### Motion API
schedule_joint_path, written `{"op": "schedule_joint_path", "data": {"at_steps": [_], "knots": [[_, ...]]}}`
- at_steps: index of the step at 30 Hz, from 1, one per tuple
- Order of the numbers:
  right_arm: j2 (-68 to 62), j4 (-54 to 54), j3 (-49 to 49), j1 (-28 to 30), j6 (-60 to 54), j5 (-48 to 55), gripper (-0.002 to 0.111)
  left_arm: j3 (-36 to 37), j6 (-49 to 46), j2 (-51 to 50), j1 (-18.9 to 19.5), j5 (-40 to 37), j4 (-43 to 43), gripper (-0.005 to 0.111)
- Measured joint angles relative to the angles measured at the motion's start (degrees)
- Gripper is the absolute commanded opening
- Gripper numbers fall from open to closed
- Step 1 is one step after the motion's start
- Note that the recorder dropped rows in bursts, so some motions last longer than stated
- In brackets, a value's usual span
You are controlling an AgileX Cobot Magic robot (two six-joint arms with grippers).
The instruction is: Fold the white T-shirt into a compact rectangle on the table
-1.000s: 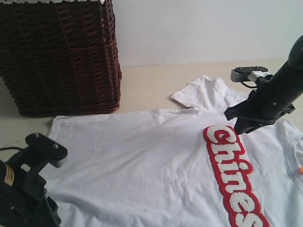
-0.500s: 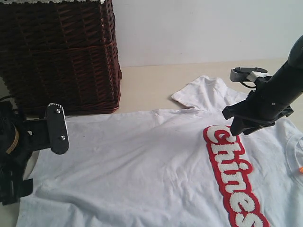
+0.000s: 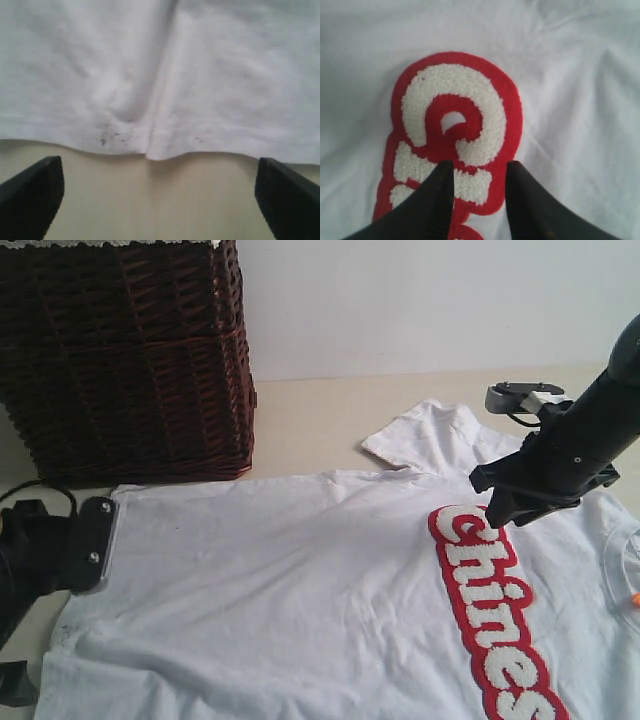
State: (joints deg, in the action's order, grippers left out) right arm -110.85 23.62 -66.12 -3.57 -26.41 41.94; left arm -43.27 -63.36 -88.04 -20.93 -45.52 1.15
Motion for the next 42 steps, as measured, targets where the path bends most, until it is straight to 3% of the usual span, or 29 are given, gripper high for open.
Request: {"op": "schedule_joint_path", "data": {"at_steps": [3,9,14,17,21,23,27,35,42], "knots": [[0.0,0.0,0.0,0.0,-3.0,0.0,0.036,-1.2,-7.8,-1.6,3.3,0.2,-4.5,0.1],[3.6,0.0,-2.2,0.0,-17.0,1.6,0.036,-7.0,-9.6,-13.9,3.8,2.0,-3.7,0.1],[6.9,-2.3,-2.6,0.0,-23.5,4.5,0.036,-8.6,-10.3,-17.2,6.5,4.0,-2.7,0.1],[7.3,-4.4,-2.6,0.0,-29.1,8.1,0.045,-8.8,-11.4,-18.6,8.4,3.1,-2.9,0.1],[8.0,-8.8,-2.6,0.0,-34.3,13.8,0.068,-9.7,-13.6,-19.4,9.2,1.7,-3.3,0.1],[8.4,-12.4,-2.6,0.0,-34.7,16.9,0.071,-9.8,-14.3,-19.7,9.3,1.3,-3.3,0.1],[8.5,-18.7,-2.6,0.0,-32.3,22.3,0.058,-9.9,-14.6,-19.7,9.3,1.1,-3.3,0.1],[9.7,-20.0,-2.6,0.0,-24.1,14.7,0.039,-9.9,-14.7,-19.7,9.3,1.1,-4.2,0.1],[9.9,-22.5,-2.6,0.0,-31.9,13.1,0.039,-9.9,-14.7,-19.7,9.3,1.1,-4.3,0.1]]}}
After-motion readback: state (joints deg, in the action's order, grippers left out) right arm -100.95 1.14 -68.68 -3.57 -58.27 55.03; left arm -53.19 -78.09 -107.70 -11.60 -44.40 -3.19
